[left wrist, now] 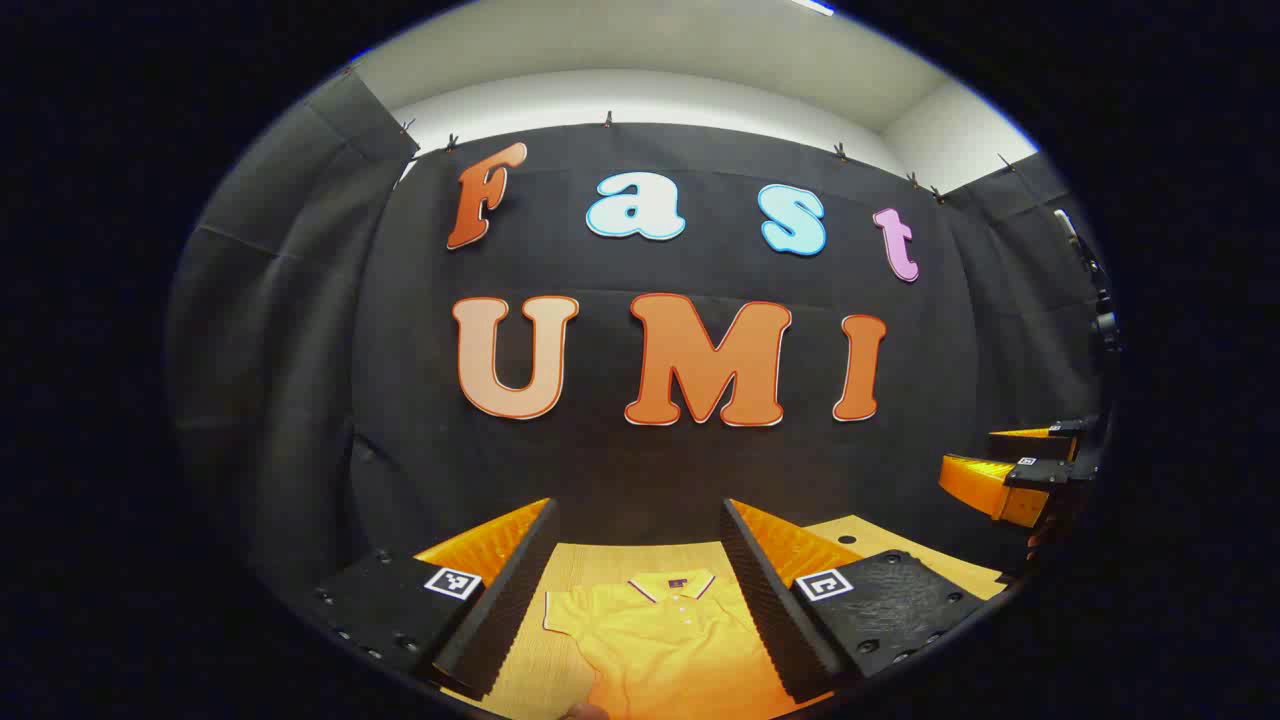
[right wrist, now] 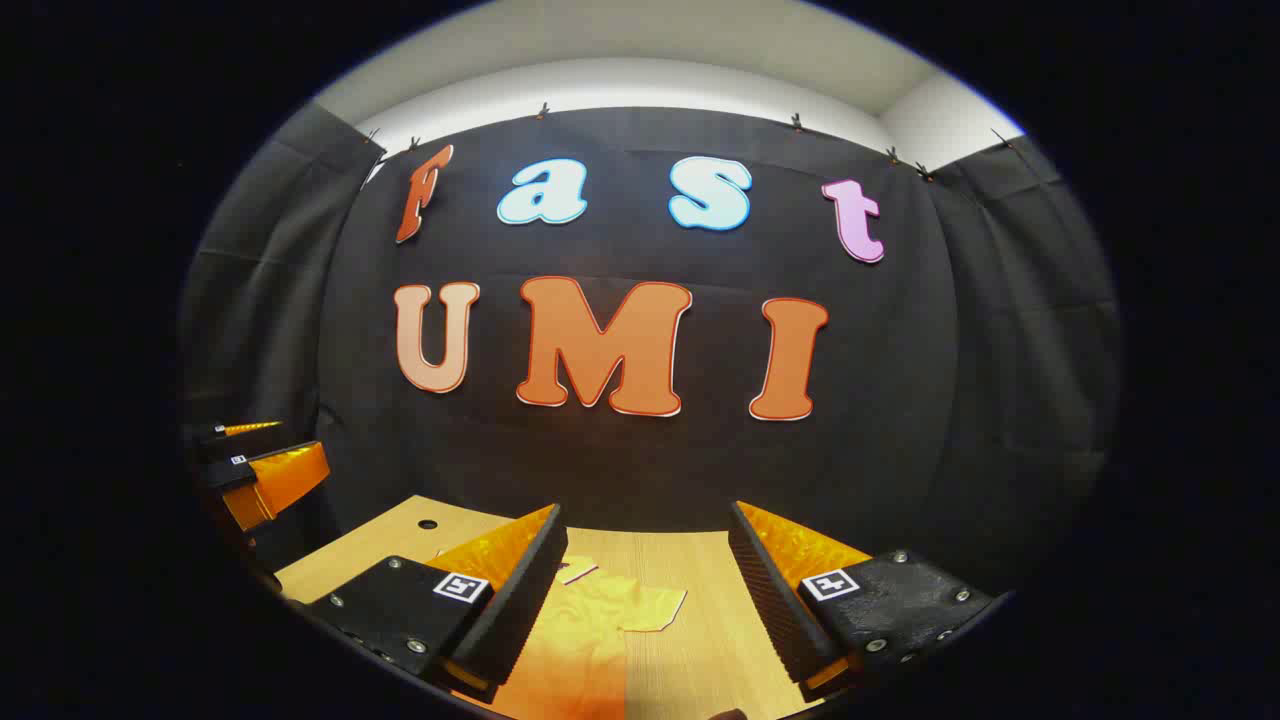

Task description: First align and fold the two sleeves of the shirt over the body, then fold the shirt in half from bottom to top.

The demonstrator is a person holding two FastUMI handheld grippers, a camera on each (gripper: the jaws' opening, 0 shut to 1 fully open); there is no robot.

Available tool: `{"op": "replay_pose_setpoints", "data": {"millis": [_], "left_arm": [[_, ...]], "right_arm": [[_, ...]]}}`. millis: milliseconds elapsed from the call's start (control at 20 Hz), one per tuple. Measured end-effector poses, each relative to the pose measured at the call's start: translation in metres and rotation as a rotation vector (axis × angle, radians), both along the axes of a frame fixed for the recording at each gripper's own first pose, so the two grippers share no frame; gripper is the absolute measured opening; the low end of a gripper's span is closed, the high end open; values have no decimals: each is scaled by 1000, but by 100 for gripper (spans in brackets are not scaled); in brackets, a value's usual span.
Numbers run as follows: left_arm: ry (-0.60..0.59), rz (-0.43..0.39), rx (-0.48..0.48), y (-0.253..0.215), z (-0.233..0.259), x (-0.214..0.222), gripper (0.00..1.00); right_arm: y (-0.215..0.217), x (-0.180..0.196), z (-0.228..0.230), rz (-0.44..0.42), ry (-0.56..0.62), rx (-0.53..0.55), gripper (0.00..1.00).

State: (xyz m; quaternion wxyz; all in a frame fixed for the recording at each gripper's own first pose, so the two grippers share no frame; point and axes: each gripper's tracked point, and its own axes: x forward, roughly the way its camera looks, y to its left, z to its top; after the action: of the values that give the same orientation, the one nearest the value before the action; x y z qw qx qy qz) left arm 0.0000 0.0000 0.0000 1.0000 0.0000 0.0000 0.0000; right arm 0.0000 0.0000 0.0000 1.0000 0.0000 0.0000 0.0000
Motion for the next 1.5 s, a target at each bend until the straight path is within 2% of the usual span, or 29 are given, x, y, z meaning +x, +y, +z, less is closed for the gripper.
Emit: {"op": "replay_pose_setpoints", "data": {"millis": [300,350,400,500,650,750,1100,1500], "left_arm": [[-11,32,11,-3,-4,6,98],[-17,33,32,-6,-3,7,98],[-22,49,48,-4,-2,8,96],[-23,49,44,-9,-3,9,98],[-6,56,35,-13,-11,12,96],[7,54,37,-16,-17,13,98],[27,56,50,-17,-26,11,98],[9,57,78,2,-28,4,98]], "right_arm": [[2,18,12,32,-45,-15,98],[5,20,10,56,-38,-8,100],[8,21,10,75,-38,3,98],[4,25,7,81,-32,2,100],[6,31,-1,88,-16,-6,98],[16,30,-4,128,-8,15,98],[18,32,-23,125,33,9,98],[19,41,-52,58,122,30,98]]}}
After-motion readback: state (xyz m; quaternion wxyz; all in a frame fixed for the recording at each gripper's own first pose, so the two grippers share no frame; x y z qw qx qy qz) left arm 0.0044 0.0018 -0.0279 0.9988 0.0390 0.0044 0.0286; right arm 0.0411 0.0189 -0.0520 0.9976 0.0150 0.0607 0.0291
